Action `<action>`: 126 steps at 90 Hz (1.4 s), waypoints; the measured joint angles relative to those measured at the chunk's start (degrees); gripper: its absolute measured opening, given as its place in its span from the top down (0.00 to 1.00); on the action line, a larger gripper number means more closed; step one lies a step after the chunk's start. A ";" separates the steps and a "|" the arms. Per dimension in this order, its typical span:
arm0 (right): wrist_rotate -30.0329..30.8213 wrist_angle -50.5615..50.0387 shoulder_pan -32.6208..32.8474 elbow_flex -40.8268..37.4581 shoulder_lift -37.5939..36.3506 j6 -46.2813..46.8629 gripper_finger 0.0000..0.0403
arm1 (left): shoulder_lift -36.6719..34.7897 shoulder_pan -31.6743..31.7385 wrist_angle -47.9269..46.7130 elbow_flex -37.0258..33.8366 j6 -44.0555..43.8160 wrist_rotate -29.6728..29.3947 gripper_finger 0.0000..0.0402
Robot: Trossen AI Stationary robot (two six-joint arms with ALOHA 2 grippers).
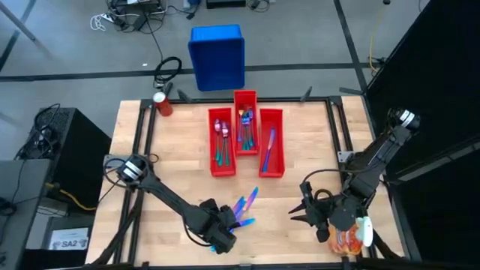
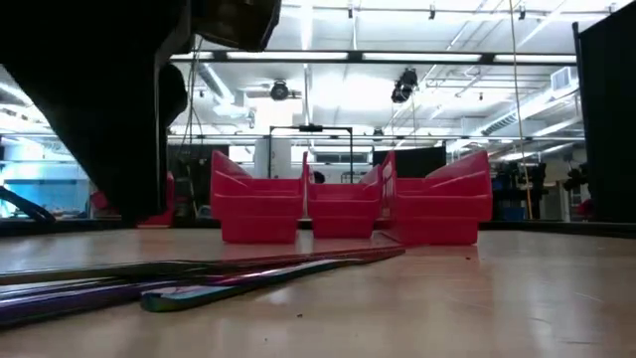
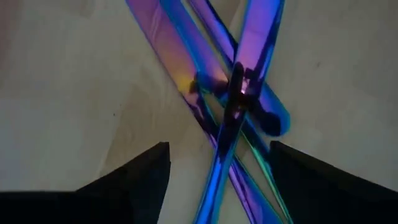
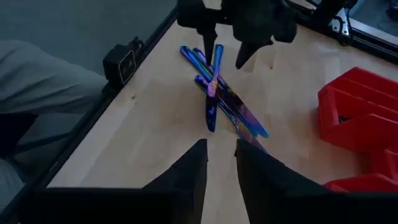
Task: Sort silverware
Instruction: Put the iridescent knife into the right orange bin
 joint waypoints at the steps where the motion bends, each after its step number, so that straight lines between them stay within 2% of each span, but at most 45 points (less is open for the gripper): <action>1: 0.00 0.01 0.00 0.00 0.00 -0.01 0.83 | 0.18 0.08 0.20 0.00 0.01 0.03 0.37; 14: -0.01 0.25 -0.11 0.00 0.00 -0.04 0.82 | 1.67 0.77 2.10 0.00 0.69 1.18 0.37; 42: -0.18 0.36 -0.33 0.00 0.00 -0.07 0.82 | 6.02 3.24 2.63 0.42 2.14 8.25 0.37; 69: -0.21 0.28 -0.37 0.00 0.00 0.00 0.82 | 6.57 4.03 2.47 0.35 0.52 8.32 0.42; 103: -0.24 0.26 -0.37 0.00 0.00 0.07 0.83 | 7.16 4.05 3.00 0.20 -0.89 8.05 0.43; 111: -0.24 0.26 -0.37 0.00 0.00 0.07 0.82 | 7.23 4.16 2.74 0.20 -2.47 7.97 0.50; 126: -0.24 0.23 -0.37 0.00 0.00 0.07 0.84 | 7.25 4.28 2.24 0.09 -2.96 7.19 0.80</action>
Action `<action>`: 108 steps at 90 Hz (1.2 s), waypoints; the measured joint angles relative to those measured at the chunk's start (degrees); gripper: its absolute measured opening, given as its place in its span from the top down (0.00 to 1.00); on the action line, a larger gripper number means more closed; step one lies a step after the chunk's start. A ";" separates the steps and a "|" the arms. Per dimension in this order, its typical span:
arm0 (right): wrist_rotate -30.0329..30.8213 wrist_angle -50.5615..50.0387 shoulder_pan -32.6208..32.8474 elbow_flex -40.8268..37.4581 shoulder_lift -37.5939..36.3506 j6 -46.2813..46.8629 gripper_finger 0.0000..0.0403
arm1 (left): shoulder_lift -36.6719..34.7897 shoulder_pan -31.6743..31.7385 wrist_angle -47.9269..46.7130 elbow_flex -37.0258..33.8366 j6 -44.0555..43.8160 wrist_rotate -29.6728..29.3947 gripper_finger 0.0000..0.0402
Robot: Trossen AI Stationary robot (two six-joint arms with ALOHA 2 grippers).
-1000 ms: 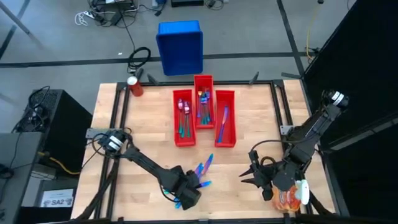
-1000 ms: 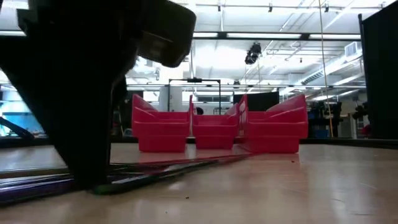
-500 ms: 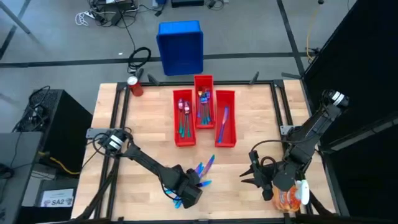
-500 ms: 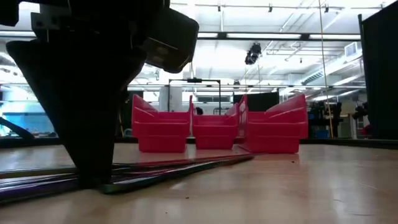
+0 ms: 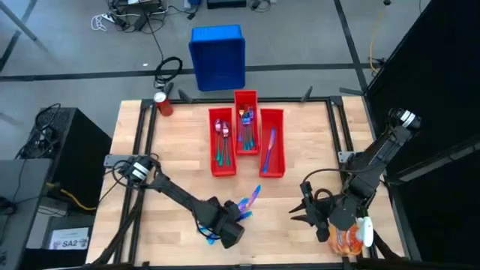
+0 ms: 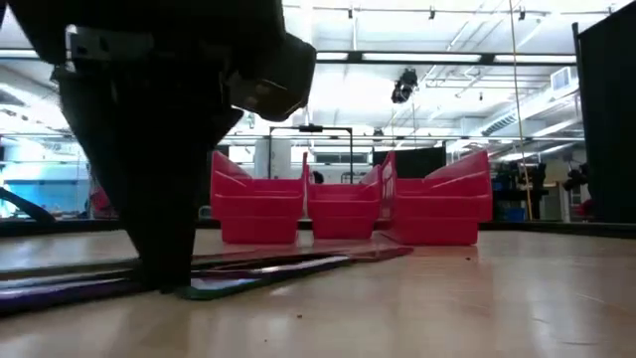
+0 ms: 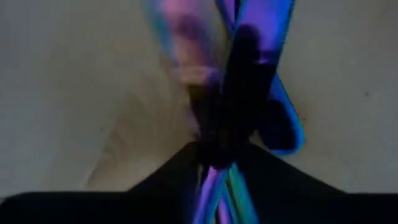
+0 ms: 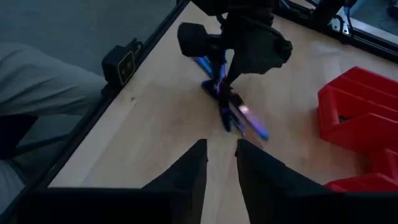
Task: Sort silverware
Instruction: Put the iridescent knife into the right orange bin
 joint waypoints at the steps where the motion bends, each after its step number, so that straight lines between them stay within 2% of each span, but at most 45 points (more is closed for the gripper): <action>1: 0.00 0.00 0.00 0.00 0.00 0.00 0.84 | 0.00 0.04 0.02 0.00 0.07 0.01 0.82; 9: -0.02 0.00 0.00 0.00 0.00 0.01 0.84 | 0.00 0.19 0.19 0.02 0.24 0.10 0.93; 26: -0.02 -0.02 0.00 0.00 0.00 0.00 0.84 | 0.04 0.47 -0.65 0.73 0.23 0.19 0.93; 37: -0.03 -0.02 0.00 0.00 0.00 -0.02 0.83 | 0.38 0.31 -6.55 4.95 0.16 -1.25 0.93; 46: -0.02 -0.23 0.01 0.00 0.00 -0.07 0.84 | 0.08 -0.54 -12.77 8.28 0.12 -5.46 0.93; 76: -0.02 -0.48 0.20 0.00 0.00 -0.41 0.83 | -3.61 -4.76 -16.34 16.80 -1.14 -20.79 0.93; 93: 0.83 -0.15 0.22 0.00 0.00 -1.31 0.84 | -6.71 -7.35 -13.87 17.58 -0.74 -34.31 0.93; 108: 1.18 6.30 -0.38 -0.04 0.00 -4.80 0.84 | -7.33 -8.45 -4.69 17.49 7.90 -40.66 0.93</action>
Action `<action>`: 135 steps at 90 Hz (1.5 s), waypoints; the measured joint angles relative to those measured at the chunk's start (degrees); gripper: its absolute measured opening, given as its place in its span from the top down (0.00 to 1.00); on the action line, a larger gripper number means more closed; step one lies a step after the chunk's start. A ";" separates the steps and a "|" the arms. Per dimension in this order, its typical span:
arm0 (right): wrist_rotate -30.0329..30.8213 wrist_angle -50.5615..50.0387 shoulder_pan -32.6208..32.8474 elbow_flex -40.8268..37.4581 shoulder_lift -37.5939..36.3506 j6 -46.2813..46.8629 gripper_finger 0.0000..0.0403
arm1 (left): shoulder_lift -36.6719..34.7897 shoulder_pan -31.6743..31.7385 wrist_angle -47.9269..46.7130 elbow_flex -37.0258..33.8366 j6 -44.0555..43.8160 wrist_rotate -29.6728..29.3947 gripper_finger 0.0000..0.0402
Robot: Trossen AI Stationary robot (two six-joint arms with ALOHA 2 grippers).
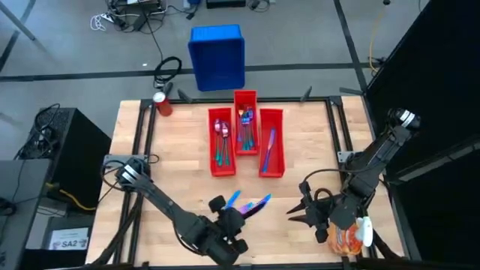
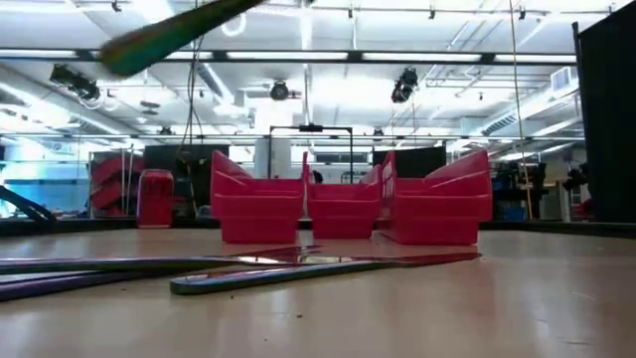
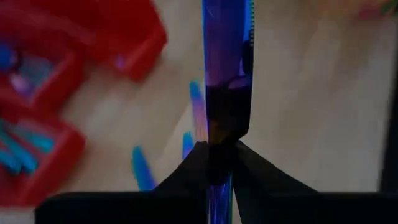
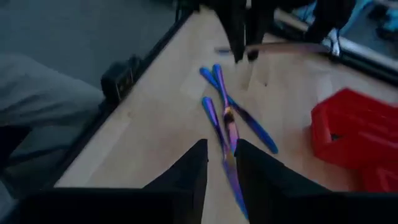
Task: Sort silverware
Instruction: Put the iridescent knife into the right orange bin
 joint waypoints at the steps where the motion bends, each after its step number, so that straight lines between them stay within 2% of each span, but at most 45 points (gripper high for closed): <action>1: -0.01 0.67 -0.01 -0.08 0.00 -0.36 0.84 | -0.12 -0.07 0.53 0.01 0.44 -0.23 0.93; 23: -2.67 18.64 -1.02 -7.23 0.00 -10.27 0.81 | -0.29 -0.24 14.69 -2.70 12.18 -0.85 0.93; 34: -2.44 23.81 -2.62 -9.06 0.00 -13.29 0.79 | -0.54 0.14 25.58 -7.26 18.30 -1.09 0.93; 43: -2.47 24.17 -4.16 -9.55 0.00 -13.30 0.77 | -2.19 0.67 34.20 -13.34 21.18 0.01 0.93; 51: -3.55 24.32 -4.96 -9.98 0.00 -12.82 0.74 | -5.15 1.40 46.76 -21.24 23.99 0.96 0.93; 65: -6.79 27.03 -6.46 -11.30 0.00 -12.43 0.70 | -10.80 2.16 75.65 -37.72 31.71 4.95 0.93; 74: -12.02 33.91 -8.35 -13.57 0.00 -12.91 0.67 | -11.46 4.04 95.85 -44.36 39.59 11.56 0.93; 79: -14.91 37.77 -9.64 -14.97 0.00 -12.91 0.65 | -11.46 5.12 102.61 -46.30 43.47 14.93 0.93; 93: -22.65 48.72 -13.04 -19.23 0.00 -12.72 0.61 | -11.46 8.52 104.59 -46.84 46.16 20.94 0.93; 102: -25.29 53.27 -14.95 -21.34 0.00 -11.00 0.58 | -11.46 10.81 104.91 -45.78 49.08 26.32 0.93; 135: -29.79 53.79 -17.63 -22.41 0.00 -8.34 0.50 | -10.11 17.58 107.05 -39.11 53.64 43.64 0.93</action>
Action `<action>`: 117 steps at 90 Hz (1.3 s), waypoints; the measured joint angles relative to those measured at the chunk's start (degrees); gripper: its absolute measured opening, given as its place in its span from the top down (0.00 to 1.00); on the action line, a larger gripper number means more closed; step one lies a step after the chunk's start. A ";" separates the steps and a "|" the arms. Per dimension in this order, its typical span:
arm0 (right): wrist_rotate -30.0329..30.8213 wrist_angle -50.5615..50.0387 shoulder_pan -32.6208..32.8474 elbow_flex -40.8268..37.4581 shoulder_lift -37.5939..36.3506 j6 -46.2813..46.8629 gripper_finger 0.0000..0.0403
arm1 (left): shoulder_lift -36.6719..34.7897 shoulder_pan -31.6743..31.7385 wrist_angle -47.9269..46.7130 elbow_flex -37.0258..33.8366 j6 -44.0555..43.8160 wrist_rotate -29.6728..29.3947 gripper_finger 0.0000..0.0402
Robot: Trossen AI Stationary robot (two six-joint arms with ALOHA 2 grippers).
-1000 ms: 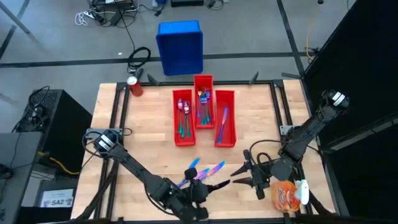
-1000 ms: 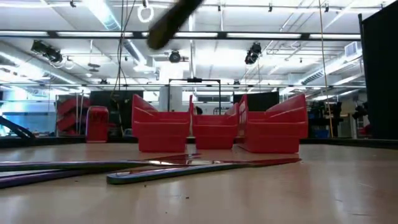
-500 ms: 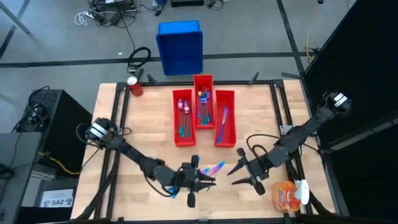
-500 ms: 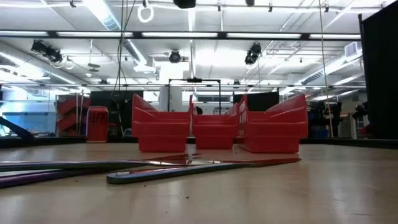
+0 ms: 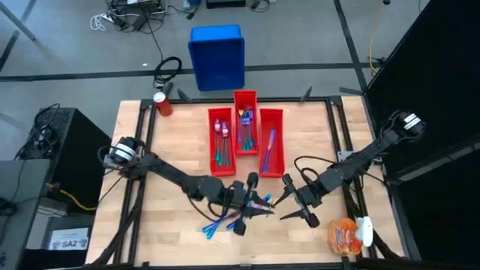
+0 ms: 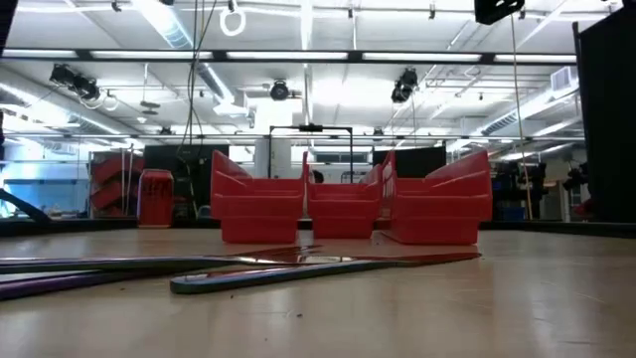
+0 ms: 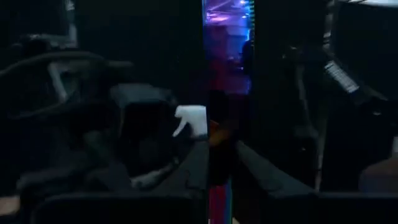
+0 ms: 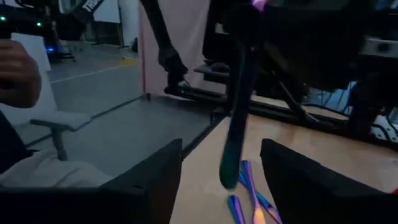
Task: Sort silverware
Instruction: Put the iridescent knife into the right orange bin
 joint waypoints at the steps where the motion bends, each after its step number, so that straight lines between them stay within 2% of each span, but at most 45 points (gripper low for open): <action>1: -0.09 0.00 0.00 0.00 0.00 0.00 0.50 | 0.18 0.10 0.07 0.37 0.03 0.71 0.93; 10: -2.01 0.25 -0.31 0.00 0.00 0.10 0.49 | 1.37 1.21 -0.23 2.77 0.30 5.10 0.93; 21: -5.36 0.94 -0.60 0.02 0.00 1.86 0.50 | 2.57 2.73 -0.85 4.99 0.32 7.10 0.93; 45: -5.77 1.55 -1.18 0.02 0.00 1.89 0.58 | 5.54 4.62 -1.36 9.30 0.04 12.23 0.93; 63: -5.70 1.67 -1.18 0.02 0.00 1.62 0.70 | 6.16 5.10 -2.15 9.64 -0.11 12.34 0.93; 89: -5.46 1.70 -1.18 0.07 0.00 0.52 0.97 | 6.14 5.08 -4.09 9.64 -1.21 12.31 0.93; 117: -5.42 1.55 -1.07 0.07 0.02 0.98 0.99 | 6.14 5.08 -4.38 9.64 -1.36 12.27 0.93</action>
